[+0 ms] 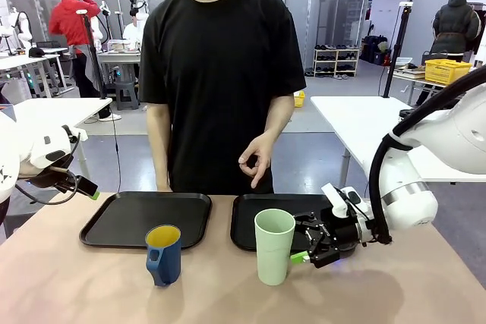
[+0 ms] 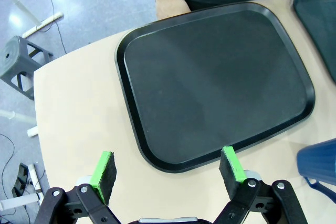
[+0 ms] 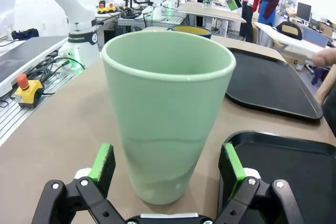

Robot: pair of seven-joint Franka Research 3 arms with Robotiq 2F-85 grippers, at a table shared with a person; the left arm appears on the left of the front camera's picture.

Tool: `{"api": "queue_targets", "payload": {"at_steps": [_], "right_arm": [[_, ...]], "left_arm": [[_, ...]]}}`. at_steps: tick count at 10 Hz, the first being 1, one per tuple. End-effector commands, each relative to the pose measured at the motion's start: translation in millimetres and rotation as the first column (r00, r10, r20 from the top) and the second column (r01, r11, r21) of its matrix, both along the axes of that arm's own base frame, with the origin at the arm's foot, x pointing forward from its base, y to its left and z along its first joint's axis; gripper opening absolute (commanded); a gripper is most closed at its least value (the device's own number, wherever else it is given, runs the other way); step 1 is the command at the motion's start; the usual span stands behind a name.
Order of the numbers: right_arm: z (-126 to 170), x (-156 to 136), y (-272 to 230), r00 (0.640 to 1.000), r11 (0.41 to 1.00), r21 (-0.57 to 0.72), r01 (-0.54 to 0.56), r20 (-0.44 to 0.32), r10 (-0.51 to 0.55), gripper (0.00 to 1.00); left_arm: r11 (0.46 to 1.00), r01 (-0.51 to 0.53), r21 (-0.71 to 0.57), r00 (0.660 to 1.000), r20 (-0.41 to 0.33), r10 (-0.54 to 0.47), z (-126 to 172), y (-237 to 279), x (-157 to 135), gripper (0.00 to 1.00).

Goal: Sort and store the cups by type.
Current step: Pick up the Reusable plastic cup.

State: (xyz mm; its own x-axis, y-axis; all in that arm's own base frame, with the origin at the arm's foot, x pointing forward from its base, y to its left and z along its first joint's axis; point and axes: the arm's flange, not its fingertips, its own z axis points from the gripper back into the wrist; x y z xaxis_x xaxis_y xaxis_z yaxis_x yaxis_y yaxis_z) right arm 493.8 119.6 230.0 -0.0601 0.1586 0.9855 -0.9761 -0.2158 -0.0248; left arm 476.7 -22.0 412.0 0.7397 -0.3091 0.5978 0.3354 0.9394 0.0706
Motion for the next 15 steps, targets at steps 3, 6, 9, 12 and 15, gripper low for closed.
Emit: {"api": "queue_targets", "payload": {"at_steps": [3, 6, 9, 12, 15], "right_arm": [[-4.8, 2.7, 18.0, 0.999, 0.999, 0.043, -0.029, 0.024, 0.028, 1.0], [-6.7, 1.4, 33.9, 0.997, 0.996, 0.049, -0.069, 0.025, 0.068, 1.0], [-6.5, 3.0, 48.1, 0.994, 0.993, 0.056, -0.107, 0.015, 0.106, 1.0], [-4.8, 2.4, 53.5, 0.994, 0.993, 0.057, -0.104, 0.04, 0.102, 0.92], [-3.9, 2.9, 56.3, 0.997, 0.995, 0.061, -0.074, -0.009, 0.075, 0.63]], "left_arm": [[1.0, 0.001, -0.004, 1.0, 0.004, -0.001, 2.1, 0.0, -1.3, 1.0], [1.0, 0.001, -0.004, 1.0, 0.004, -0.001, 2.1, 0.0, -1.3, 1.0], [1.0, 0.001, -0.004, 1.0, 0.004, -0.001, 2.1, 0.0, -1.3, 1.0], [1.0, 0.001, -0.004, 1.0, 0.004, -0.001, 2.1, 0.0, -1.3, 1.0], [1.0, 0.001, -0.004, 1.0, 0.004, -0.001, 2.1, 0.0, -1.3, 1.0]]}}
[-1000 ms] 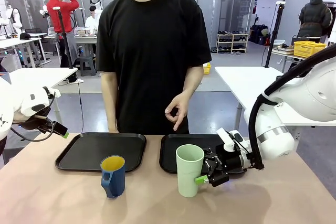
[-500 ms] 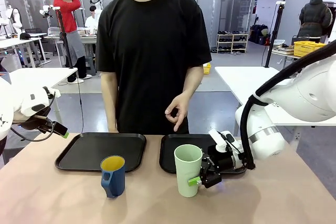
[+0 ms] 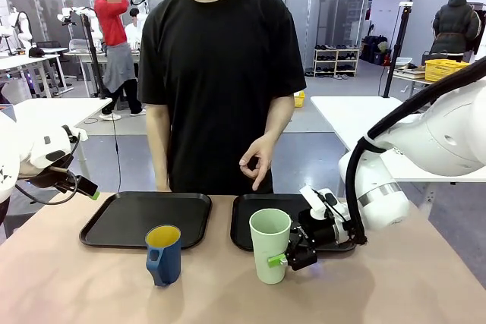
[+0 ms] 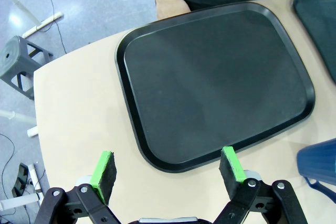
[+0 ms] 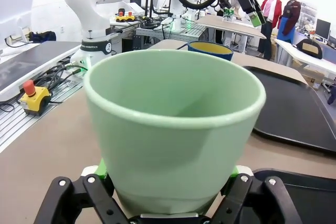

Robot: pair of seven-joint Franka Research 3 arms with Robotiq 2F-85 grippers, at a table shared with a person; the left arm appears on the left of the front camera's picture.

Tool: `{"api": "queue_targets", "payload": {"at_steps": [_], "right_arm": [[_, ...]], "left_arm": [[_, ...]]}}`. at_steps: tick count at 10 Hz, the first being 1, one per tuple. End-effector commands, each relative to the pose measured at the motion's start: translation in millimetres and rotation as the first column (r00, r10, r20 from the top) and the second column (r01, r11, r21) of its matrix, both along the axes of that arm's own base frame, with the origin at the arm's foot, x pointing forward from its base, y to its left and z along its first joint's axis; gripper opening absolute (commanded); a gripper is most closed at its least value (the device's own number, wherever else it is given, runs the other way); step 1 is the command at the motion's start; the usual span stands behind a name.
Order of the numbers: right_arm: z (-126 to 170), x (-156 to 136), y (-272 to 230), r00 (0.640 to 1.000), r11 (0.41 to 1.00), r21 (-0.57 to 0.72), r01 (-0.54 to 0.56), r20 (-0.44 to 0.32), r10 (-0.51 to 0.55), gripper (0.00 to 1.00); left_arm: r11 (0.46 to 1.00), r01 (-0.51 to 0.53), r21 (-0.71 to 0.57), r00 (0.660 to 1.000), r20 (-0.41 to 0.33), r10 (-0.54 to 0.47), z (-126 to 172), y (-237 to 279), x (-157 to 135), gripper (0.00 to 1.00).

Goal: Sort and store the cups by type.
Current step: Pick up the Reusable plastic cup.

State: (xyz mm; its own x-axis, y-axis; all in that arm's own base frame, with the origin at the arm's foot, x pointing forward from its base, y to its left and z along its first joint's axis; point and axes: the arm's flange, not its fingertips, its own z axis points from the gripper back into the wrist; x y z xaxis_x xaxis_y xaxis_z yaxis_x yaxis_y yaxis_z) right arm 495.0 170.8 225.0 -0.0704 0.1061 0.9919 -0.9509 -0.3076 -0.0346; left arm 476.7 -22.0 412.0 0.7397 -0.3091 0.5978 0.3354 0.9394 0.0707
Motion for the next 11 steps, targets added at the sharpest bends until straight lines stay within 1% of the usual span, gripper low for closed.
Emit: {"api": "queue_targets", "payload": {"at_steps": [1, 2, 3, 4, 5, 6, 7, 9, 10, 11], "right_arm": [[1.1, 0.5, 6.0, 1.0, 1.0, 0.019, 0.018, -0.015, -0.018, 0.55], [4.3, -1.7, 6.9, 1.0, 1.0, 0.019, 0.013, -0.025, -0.012, 0.45], [14.1, -3.9, 6.6, 0.999, 1.0, 0.018, -0.002, -0.049, 0.002, 0.45], [29.3, -6.3, 4.6, 0.999, 1.0, 0.002, 0.02, -0.05, -0.02, 0.45], [48.9, -10.0, -1.3, 0.999, 0.999, 0.009, 0.033, -0.026, -0.033, 0.45], [67.7, -15.1, -8.1, 0.998, 0.998, -0.011, 0.067, -0.013, -0.067, 0.45], [78.5, -18.2, -12.9, 0.997, 0.996, -0.018, 0.082, -0.006, -0.083, 0.45], [84.7, -19.4, -18.7, 0.997, 0.997, -0.015, 0.082, 0.002, -0.082, 0.45], [80.3, -16.7, -20.2, 0.996, 0.996, -0.037, 0.087, 0.039, -0.085, 0.45], [87.4, -14.6, -19.1, 0.998, 0.998, -0.008, 0.059, 0.022, -0.059, 0.45]], "left_arm": [[1.0, 0.001, -0.004, 1.0, 0.004, -0.001, 2.1, 0.0, -1.3, 1.0], [1.0, 0.001, -0.004, 1.0, 0.004, -0.001, 2.1, 0.0, -1.3, 1.0], [1.0, 0.001, -0.004, 1.0, 0.004, -0.001, 2.1, 0.0, -1.3, 1.0], [1.0, 0.001, -0.004, 1.0, 0.004, -0.001, 2.1, 0.0, -1.3, 1.0], [1.0, 0.001, -0.004, 1.0, 0.004, -0.001, 2.1, 0.0, -1.3, 1.0], [1.0, 0.001, -0.004, 1.0, 0.004, -0.001, 2.1, 0.0, -1.3, 1.0], [1.0, 0.001, -0.004, 1.0, 0.004, -0.001, 2.1, 0.0, -1.3, 1.0], [1.0, 0.001, -0.004, 1.0, 0.004, -0.001, 2.1, 0.0, -1.3, 1.0], [1.0, 0.001, -0.004, 1.0, 0.004, -0.001, 2.1, 0.0, -1.3, 1.0], [1.0, 0.001, -0.004, 1.0, 0.004, -0.001, 2.1, 0.0, -1.3, 1.0]]}}
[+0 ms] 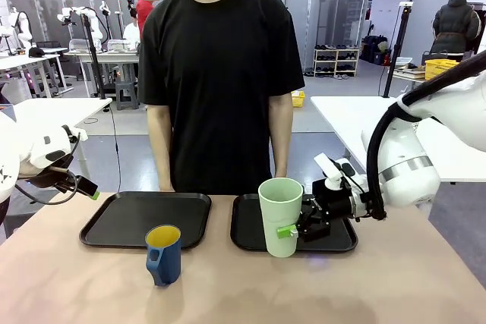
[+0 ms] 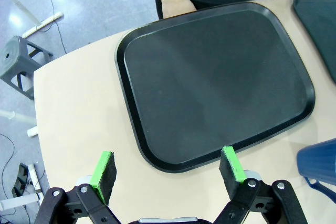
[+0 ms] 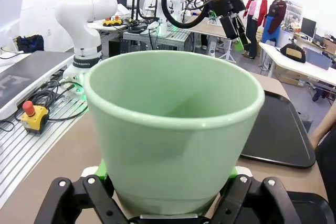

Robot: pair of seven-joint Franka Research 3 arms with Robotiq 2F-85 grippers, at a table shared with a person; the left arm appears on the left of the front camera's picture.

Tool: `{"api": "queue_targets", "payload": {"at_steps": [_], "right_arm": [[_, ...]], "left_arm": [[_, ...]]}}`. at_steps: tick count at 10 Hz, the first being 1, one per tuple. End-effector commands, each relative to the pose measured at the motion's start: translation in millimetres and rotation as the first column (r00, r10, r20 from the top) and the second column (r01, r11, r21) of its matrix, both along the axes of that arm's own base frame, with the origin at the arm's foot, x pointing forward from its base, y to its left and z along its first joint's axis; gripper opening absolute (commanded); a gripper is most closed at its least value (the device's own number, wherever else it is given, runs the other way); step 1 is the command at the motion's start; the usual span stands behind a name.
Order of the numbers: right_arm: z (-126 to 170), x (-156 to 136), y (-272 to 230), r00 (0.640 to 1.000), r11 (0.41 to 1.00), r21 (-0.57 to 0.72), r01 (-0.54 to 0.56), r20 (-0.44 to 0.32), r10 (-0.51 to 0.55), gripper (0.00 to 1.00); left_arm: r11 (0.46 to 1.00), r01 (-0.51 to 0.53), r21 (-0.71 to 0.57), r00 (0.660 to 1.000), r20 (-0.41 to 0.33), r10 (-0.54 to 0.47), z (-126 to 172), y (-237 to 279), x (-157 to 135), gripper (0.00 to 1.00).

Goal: Sort and store the cups by type.
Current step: Pick up the Reusable plastic cup, then place the picked Reusable plastic cup into the Flat Tray indicated by the person.

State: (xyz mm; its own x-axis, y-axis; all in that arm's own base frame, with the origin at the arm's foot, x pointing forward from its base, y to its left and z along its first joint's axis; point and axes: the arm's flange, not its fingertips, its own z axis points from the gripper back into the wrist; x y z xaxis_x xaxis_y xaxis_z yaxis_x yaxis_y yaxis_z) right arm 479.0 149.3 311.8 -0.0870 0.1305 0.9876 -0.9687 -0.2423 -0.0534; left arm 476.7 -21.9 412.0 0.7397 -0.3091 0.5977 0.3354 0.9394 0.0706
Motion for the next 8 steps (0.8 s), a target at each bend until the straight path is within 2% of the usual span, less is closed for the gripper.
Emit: {"api": "queue_targets", "payload": {"at_steps": [1, 8], "right_arm": [[0.7, 1.4, 2.4, 1.0, 1.0, 0.01, -0.01, -0.003, 0.01, 0.45], [0.7, 1.4, 2.4, 1.0, 1.0, 0.01, -0.01, -0.003, 0.01, 0.45]], "left_arm": [[1.0, 0.001, -0.004, 1.0, 0.004, -0.001, 2.1, 0.0, -1.3, 1.0], [1.0, 0.001, -0.004, 1.0, 0.004, -0.001, 2.1, 0.0, -1.3, 1.0]]}}
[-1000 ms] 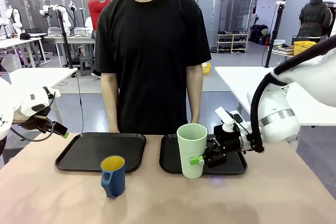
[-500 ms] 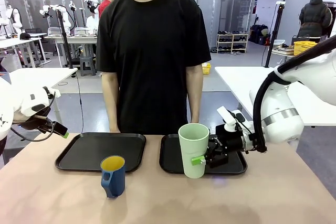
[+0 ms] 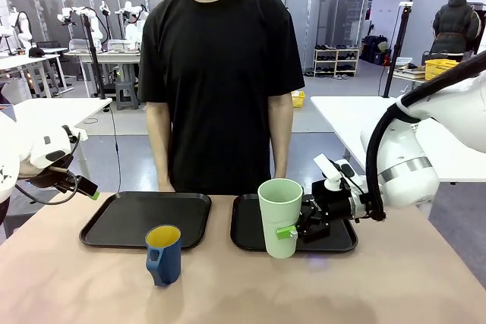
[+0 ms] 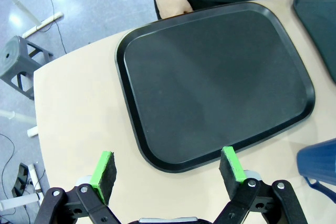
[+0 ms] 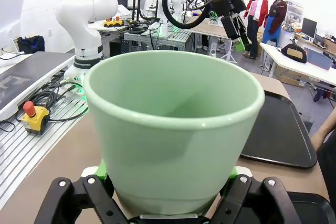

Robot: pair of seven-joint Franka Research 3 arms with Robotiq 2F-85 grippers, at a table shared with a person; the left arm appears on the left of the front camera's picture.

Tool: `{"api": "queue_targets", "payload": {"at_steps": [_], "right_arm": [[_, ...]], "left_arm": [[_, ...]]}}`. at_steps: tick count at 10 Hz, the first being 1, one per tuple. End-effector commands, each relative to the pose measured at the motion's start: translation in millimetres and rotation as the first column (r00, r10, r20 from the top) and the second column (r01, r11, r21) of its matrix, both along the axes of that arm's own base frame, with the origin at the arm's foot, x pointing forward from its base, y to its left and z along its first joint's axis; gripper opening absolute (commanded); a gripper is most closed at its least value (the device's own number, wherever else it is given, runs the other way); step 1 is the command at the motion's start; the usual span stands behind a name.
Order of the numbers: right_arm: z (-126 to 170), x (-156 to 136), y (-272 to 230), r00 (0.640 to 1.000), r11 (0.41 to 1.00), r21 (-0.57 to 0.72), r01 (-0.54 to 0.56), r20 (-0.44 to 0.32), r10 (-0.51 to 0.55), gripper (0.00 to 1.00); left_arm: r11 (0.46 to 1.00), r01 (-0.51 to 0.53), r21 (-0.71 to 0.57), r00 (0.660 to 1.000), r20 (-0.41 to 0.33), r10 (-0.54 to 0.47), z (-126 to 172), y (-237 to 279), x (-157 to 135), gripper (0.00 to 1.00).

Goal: Sort and store the cups by type.
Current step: Place the picked Reusable plastic cup into the Flat Tray indicated by the person.

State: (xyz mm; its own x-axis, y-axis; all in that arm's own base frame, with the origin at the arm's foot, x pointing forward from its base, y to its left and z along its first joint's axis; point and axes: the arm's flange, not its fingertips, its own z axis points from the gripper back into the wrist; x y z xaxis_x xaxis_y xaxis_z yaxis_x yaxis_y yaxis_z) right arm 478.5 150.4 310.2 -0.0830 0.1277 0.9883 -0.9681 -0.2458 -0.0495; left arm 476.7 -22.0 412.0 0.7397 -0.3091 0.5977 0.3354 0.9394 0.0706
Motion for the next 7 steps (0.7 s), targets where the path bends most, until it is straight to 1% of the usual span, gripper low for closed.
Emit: {"api": "queue_targets", "payload": {"at_steps": [1, 7], "right_arm": [[2.2, 1.9, 1.3, 1.0, 1.0, 0.008, -0.006, 0.002, 0.006, 0.45], [2.2, 1.9, 1.3, 1.0, 1.0, 0.008, -0.006, 0.002, 0.006, 0.45]], "left_arm": [[1.0, 0.001, -0.004, 1.0, 0.004, -0.001, 2.1, 0.0, -1.3, 1.0], [1.0, 0.001, -0.004, 1.0, 0.004, -0.001, 2.1, 0.0, -1.3, 1.0]]}}
